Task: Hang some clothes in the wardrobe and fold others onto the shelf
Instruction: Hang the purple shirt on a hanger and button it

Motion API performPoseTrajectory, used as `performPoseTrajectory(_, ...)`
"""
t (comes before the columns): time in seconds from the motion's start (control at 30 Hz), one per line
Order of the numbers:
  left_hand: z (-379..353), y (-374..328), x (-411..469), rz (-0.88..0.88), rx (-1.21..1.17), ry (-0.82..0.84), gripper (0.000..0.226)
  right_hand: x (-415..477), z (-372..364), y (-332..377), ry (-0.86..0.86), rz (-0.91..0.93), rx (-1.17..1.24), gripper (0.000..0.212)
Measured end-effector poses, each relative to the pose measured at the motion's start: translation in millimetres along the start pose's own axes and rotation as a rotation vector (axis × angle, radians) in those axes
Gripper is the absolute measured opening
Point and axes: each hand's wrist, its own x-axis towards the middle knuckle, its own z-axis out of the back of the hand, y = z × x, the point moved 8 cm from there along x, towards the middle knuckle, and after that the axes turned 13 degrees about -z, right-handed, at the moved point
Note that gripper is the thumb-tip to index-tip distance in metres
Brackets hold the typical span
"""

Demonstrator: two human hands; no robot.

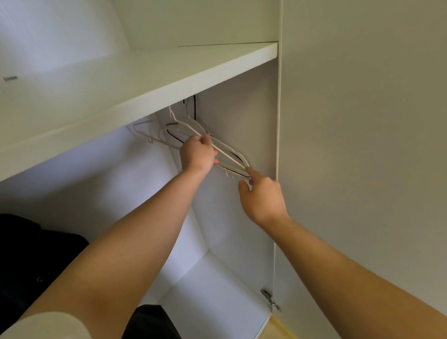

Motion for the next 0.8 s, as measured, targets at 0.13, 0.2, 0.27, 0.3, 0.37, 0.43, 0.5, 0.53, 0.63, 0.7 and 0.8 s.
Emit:
performPoseTrajectory(0.13, 13.3, -7.5, -22.2, -0.031, -0.087, -0.025, 0.028, -16.0, 8.5, -4.6, -0.012, 0.048, 0.029, 0.044)
performPoseTrajectory(0.2, 19.4, -15.5, -34.8, -0.050, -0.121, -0.034, 0.028, -24.5, 15.8, -8.1, -0.040, 0.076, 0.035, 0.045)
performPoseTrajectory(0.27, 23.5, -23.2, -48.9, -0.049, -0.188, -0.041, 0.027, -31.4, 24.2, -14.3, -0.073, 0.086, 0.034, 0.047)
performPoseTrajectory(0.3, 24.5, -26.5, -57.1, -0.042, -0.238, -0.042, 0.027, -35.3, 29.3, -17.6, -0.092, 0.087, 0.041, 0.046)
performPoseTrajectory(0.37, 25.4, -31.2, -77.7, -0.026, -0.310, -0.021, 0.027, -46.7, 41.6, -25.6, -0.146, 0.104, 0.083, 0.041)
performPoseTrajectory(0.43, 23.9, -34.3, -102.4, 0.006, -0.355, 0.017, 0.025, -62.9, 56.5, -34.2, -0.232, 0.134, 0.105, 0.034)
performPoseTrajectory(0.5, 20.6, -34.4, -131.8, 0.074, -0.415, 0.055, 0.023, -83.5, 71.9, -45.9, -0.320, 0.134, 0.105, 0.027)
performPoseTrajectory(0.53, 18.0, -33.7, -147.0, 0.121, -0.457, 0.071, 0.022, -95.4, 79.8, -51.3, -0.362, 0.132, 0.100, 0.024)
performPoseTrajectory(0.63, 1.6, -26.3, -196.2, 0.299, -0.575, 0.153, 0.022, -134.0, 97.1, -64.7, -0.462, 0.104, 0.066, 0.016)
performPoseTrajectory(0.7, -17.8, -19.3, -230.9, 0.436, -0.637, 0.254, 0.023, -162.2, 104.4, -75.5, -0.500, 0.053, 0.062, 0.011)
performPoseTrajectory(0.8, -54.1, -6.7, -291.7, 0.673, -0.681, 0.438, 0.022, -203.9, 112.3, -103.6, -0.515, -0.104, 0.089, 0.008)
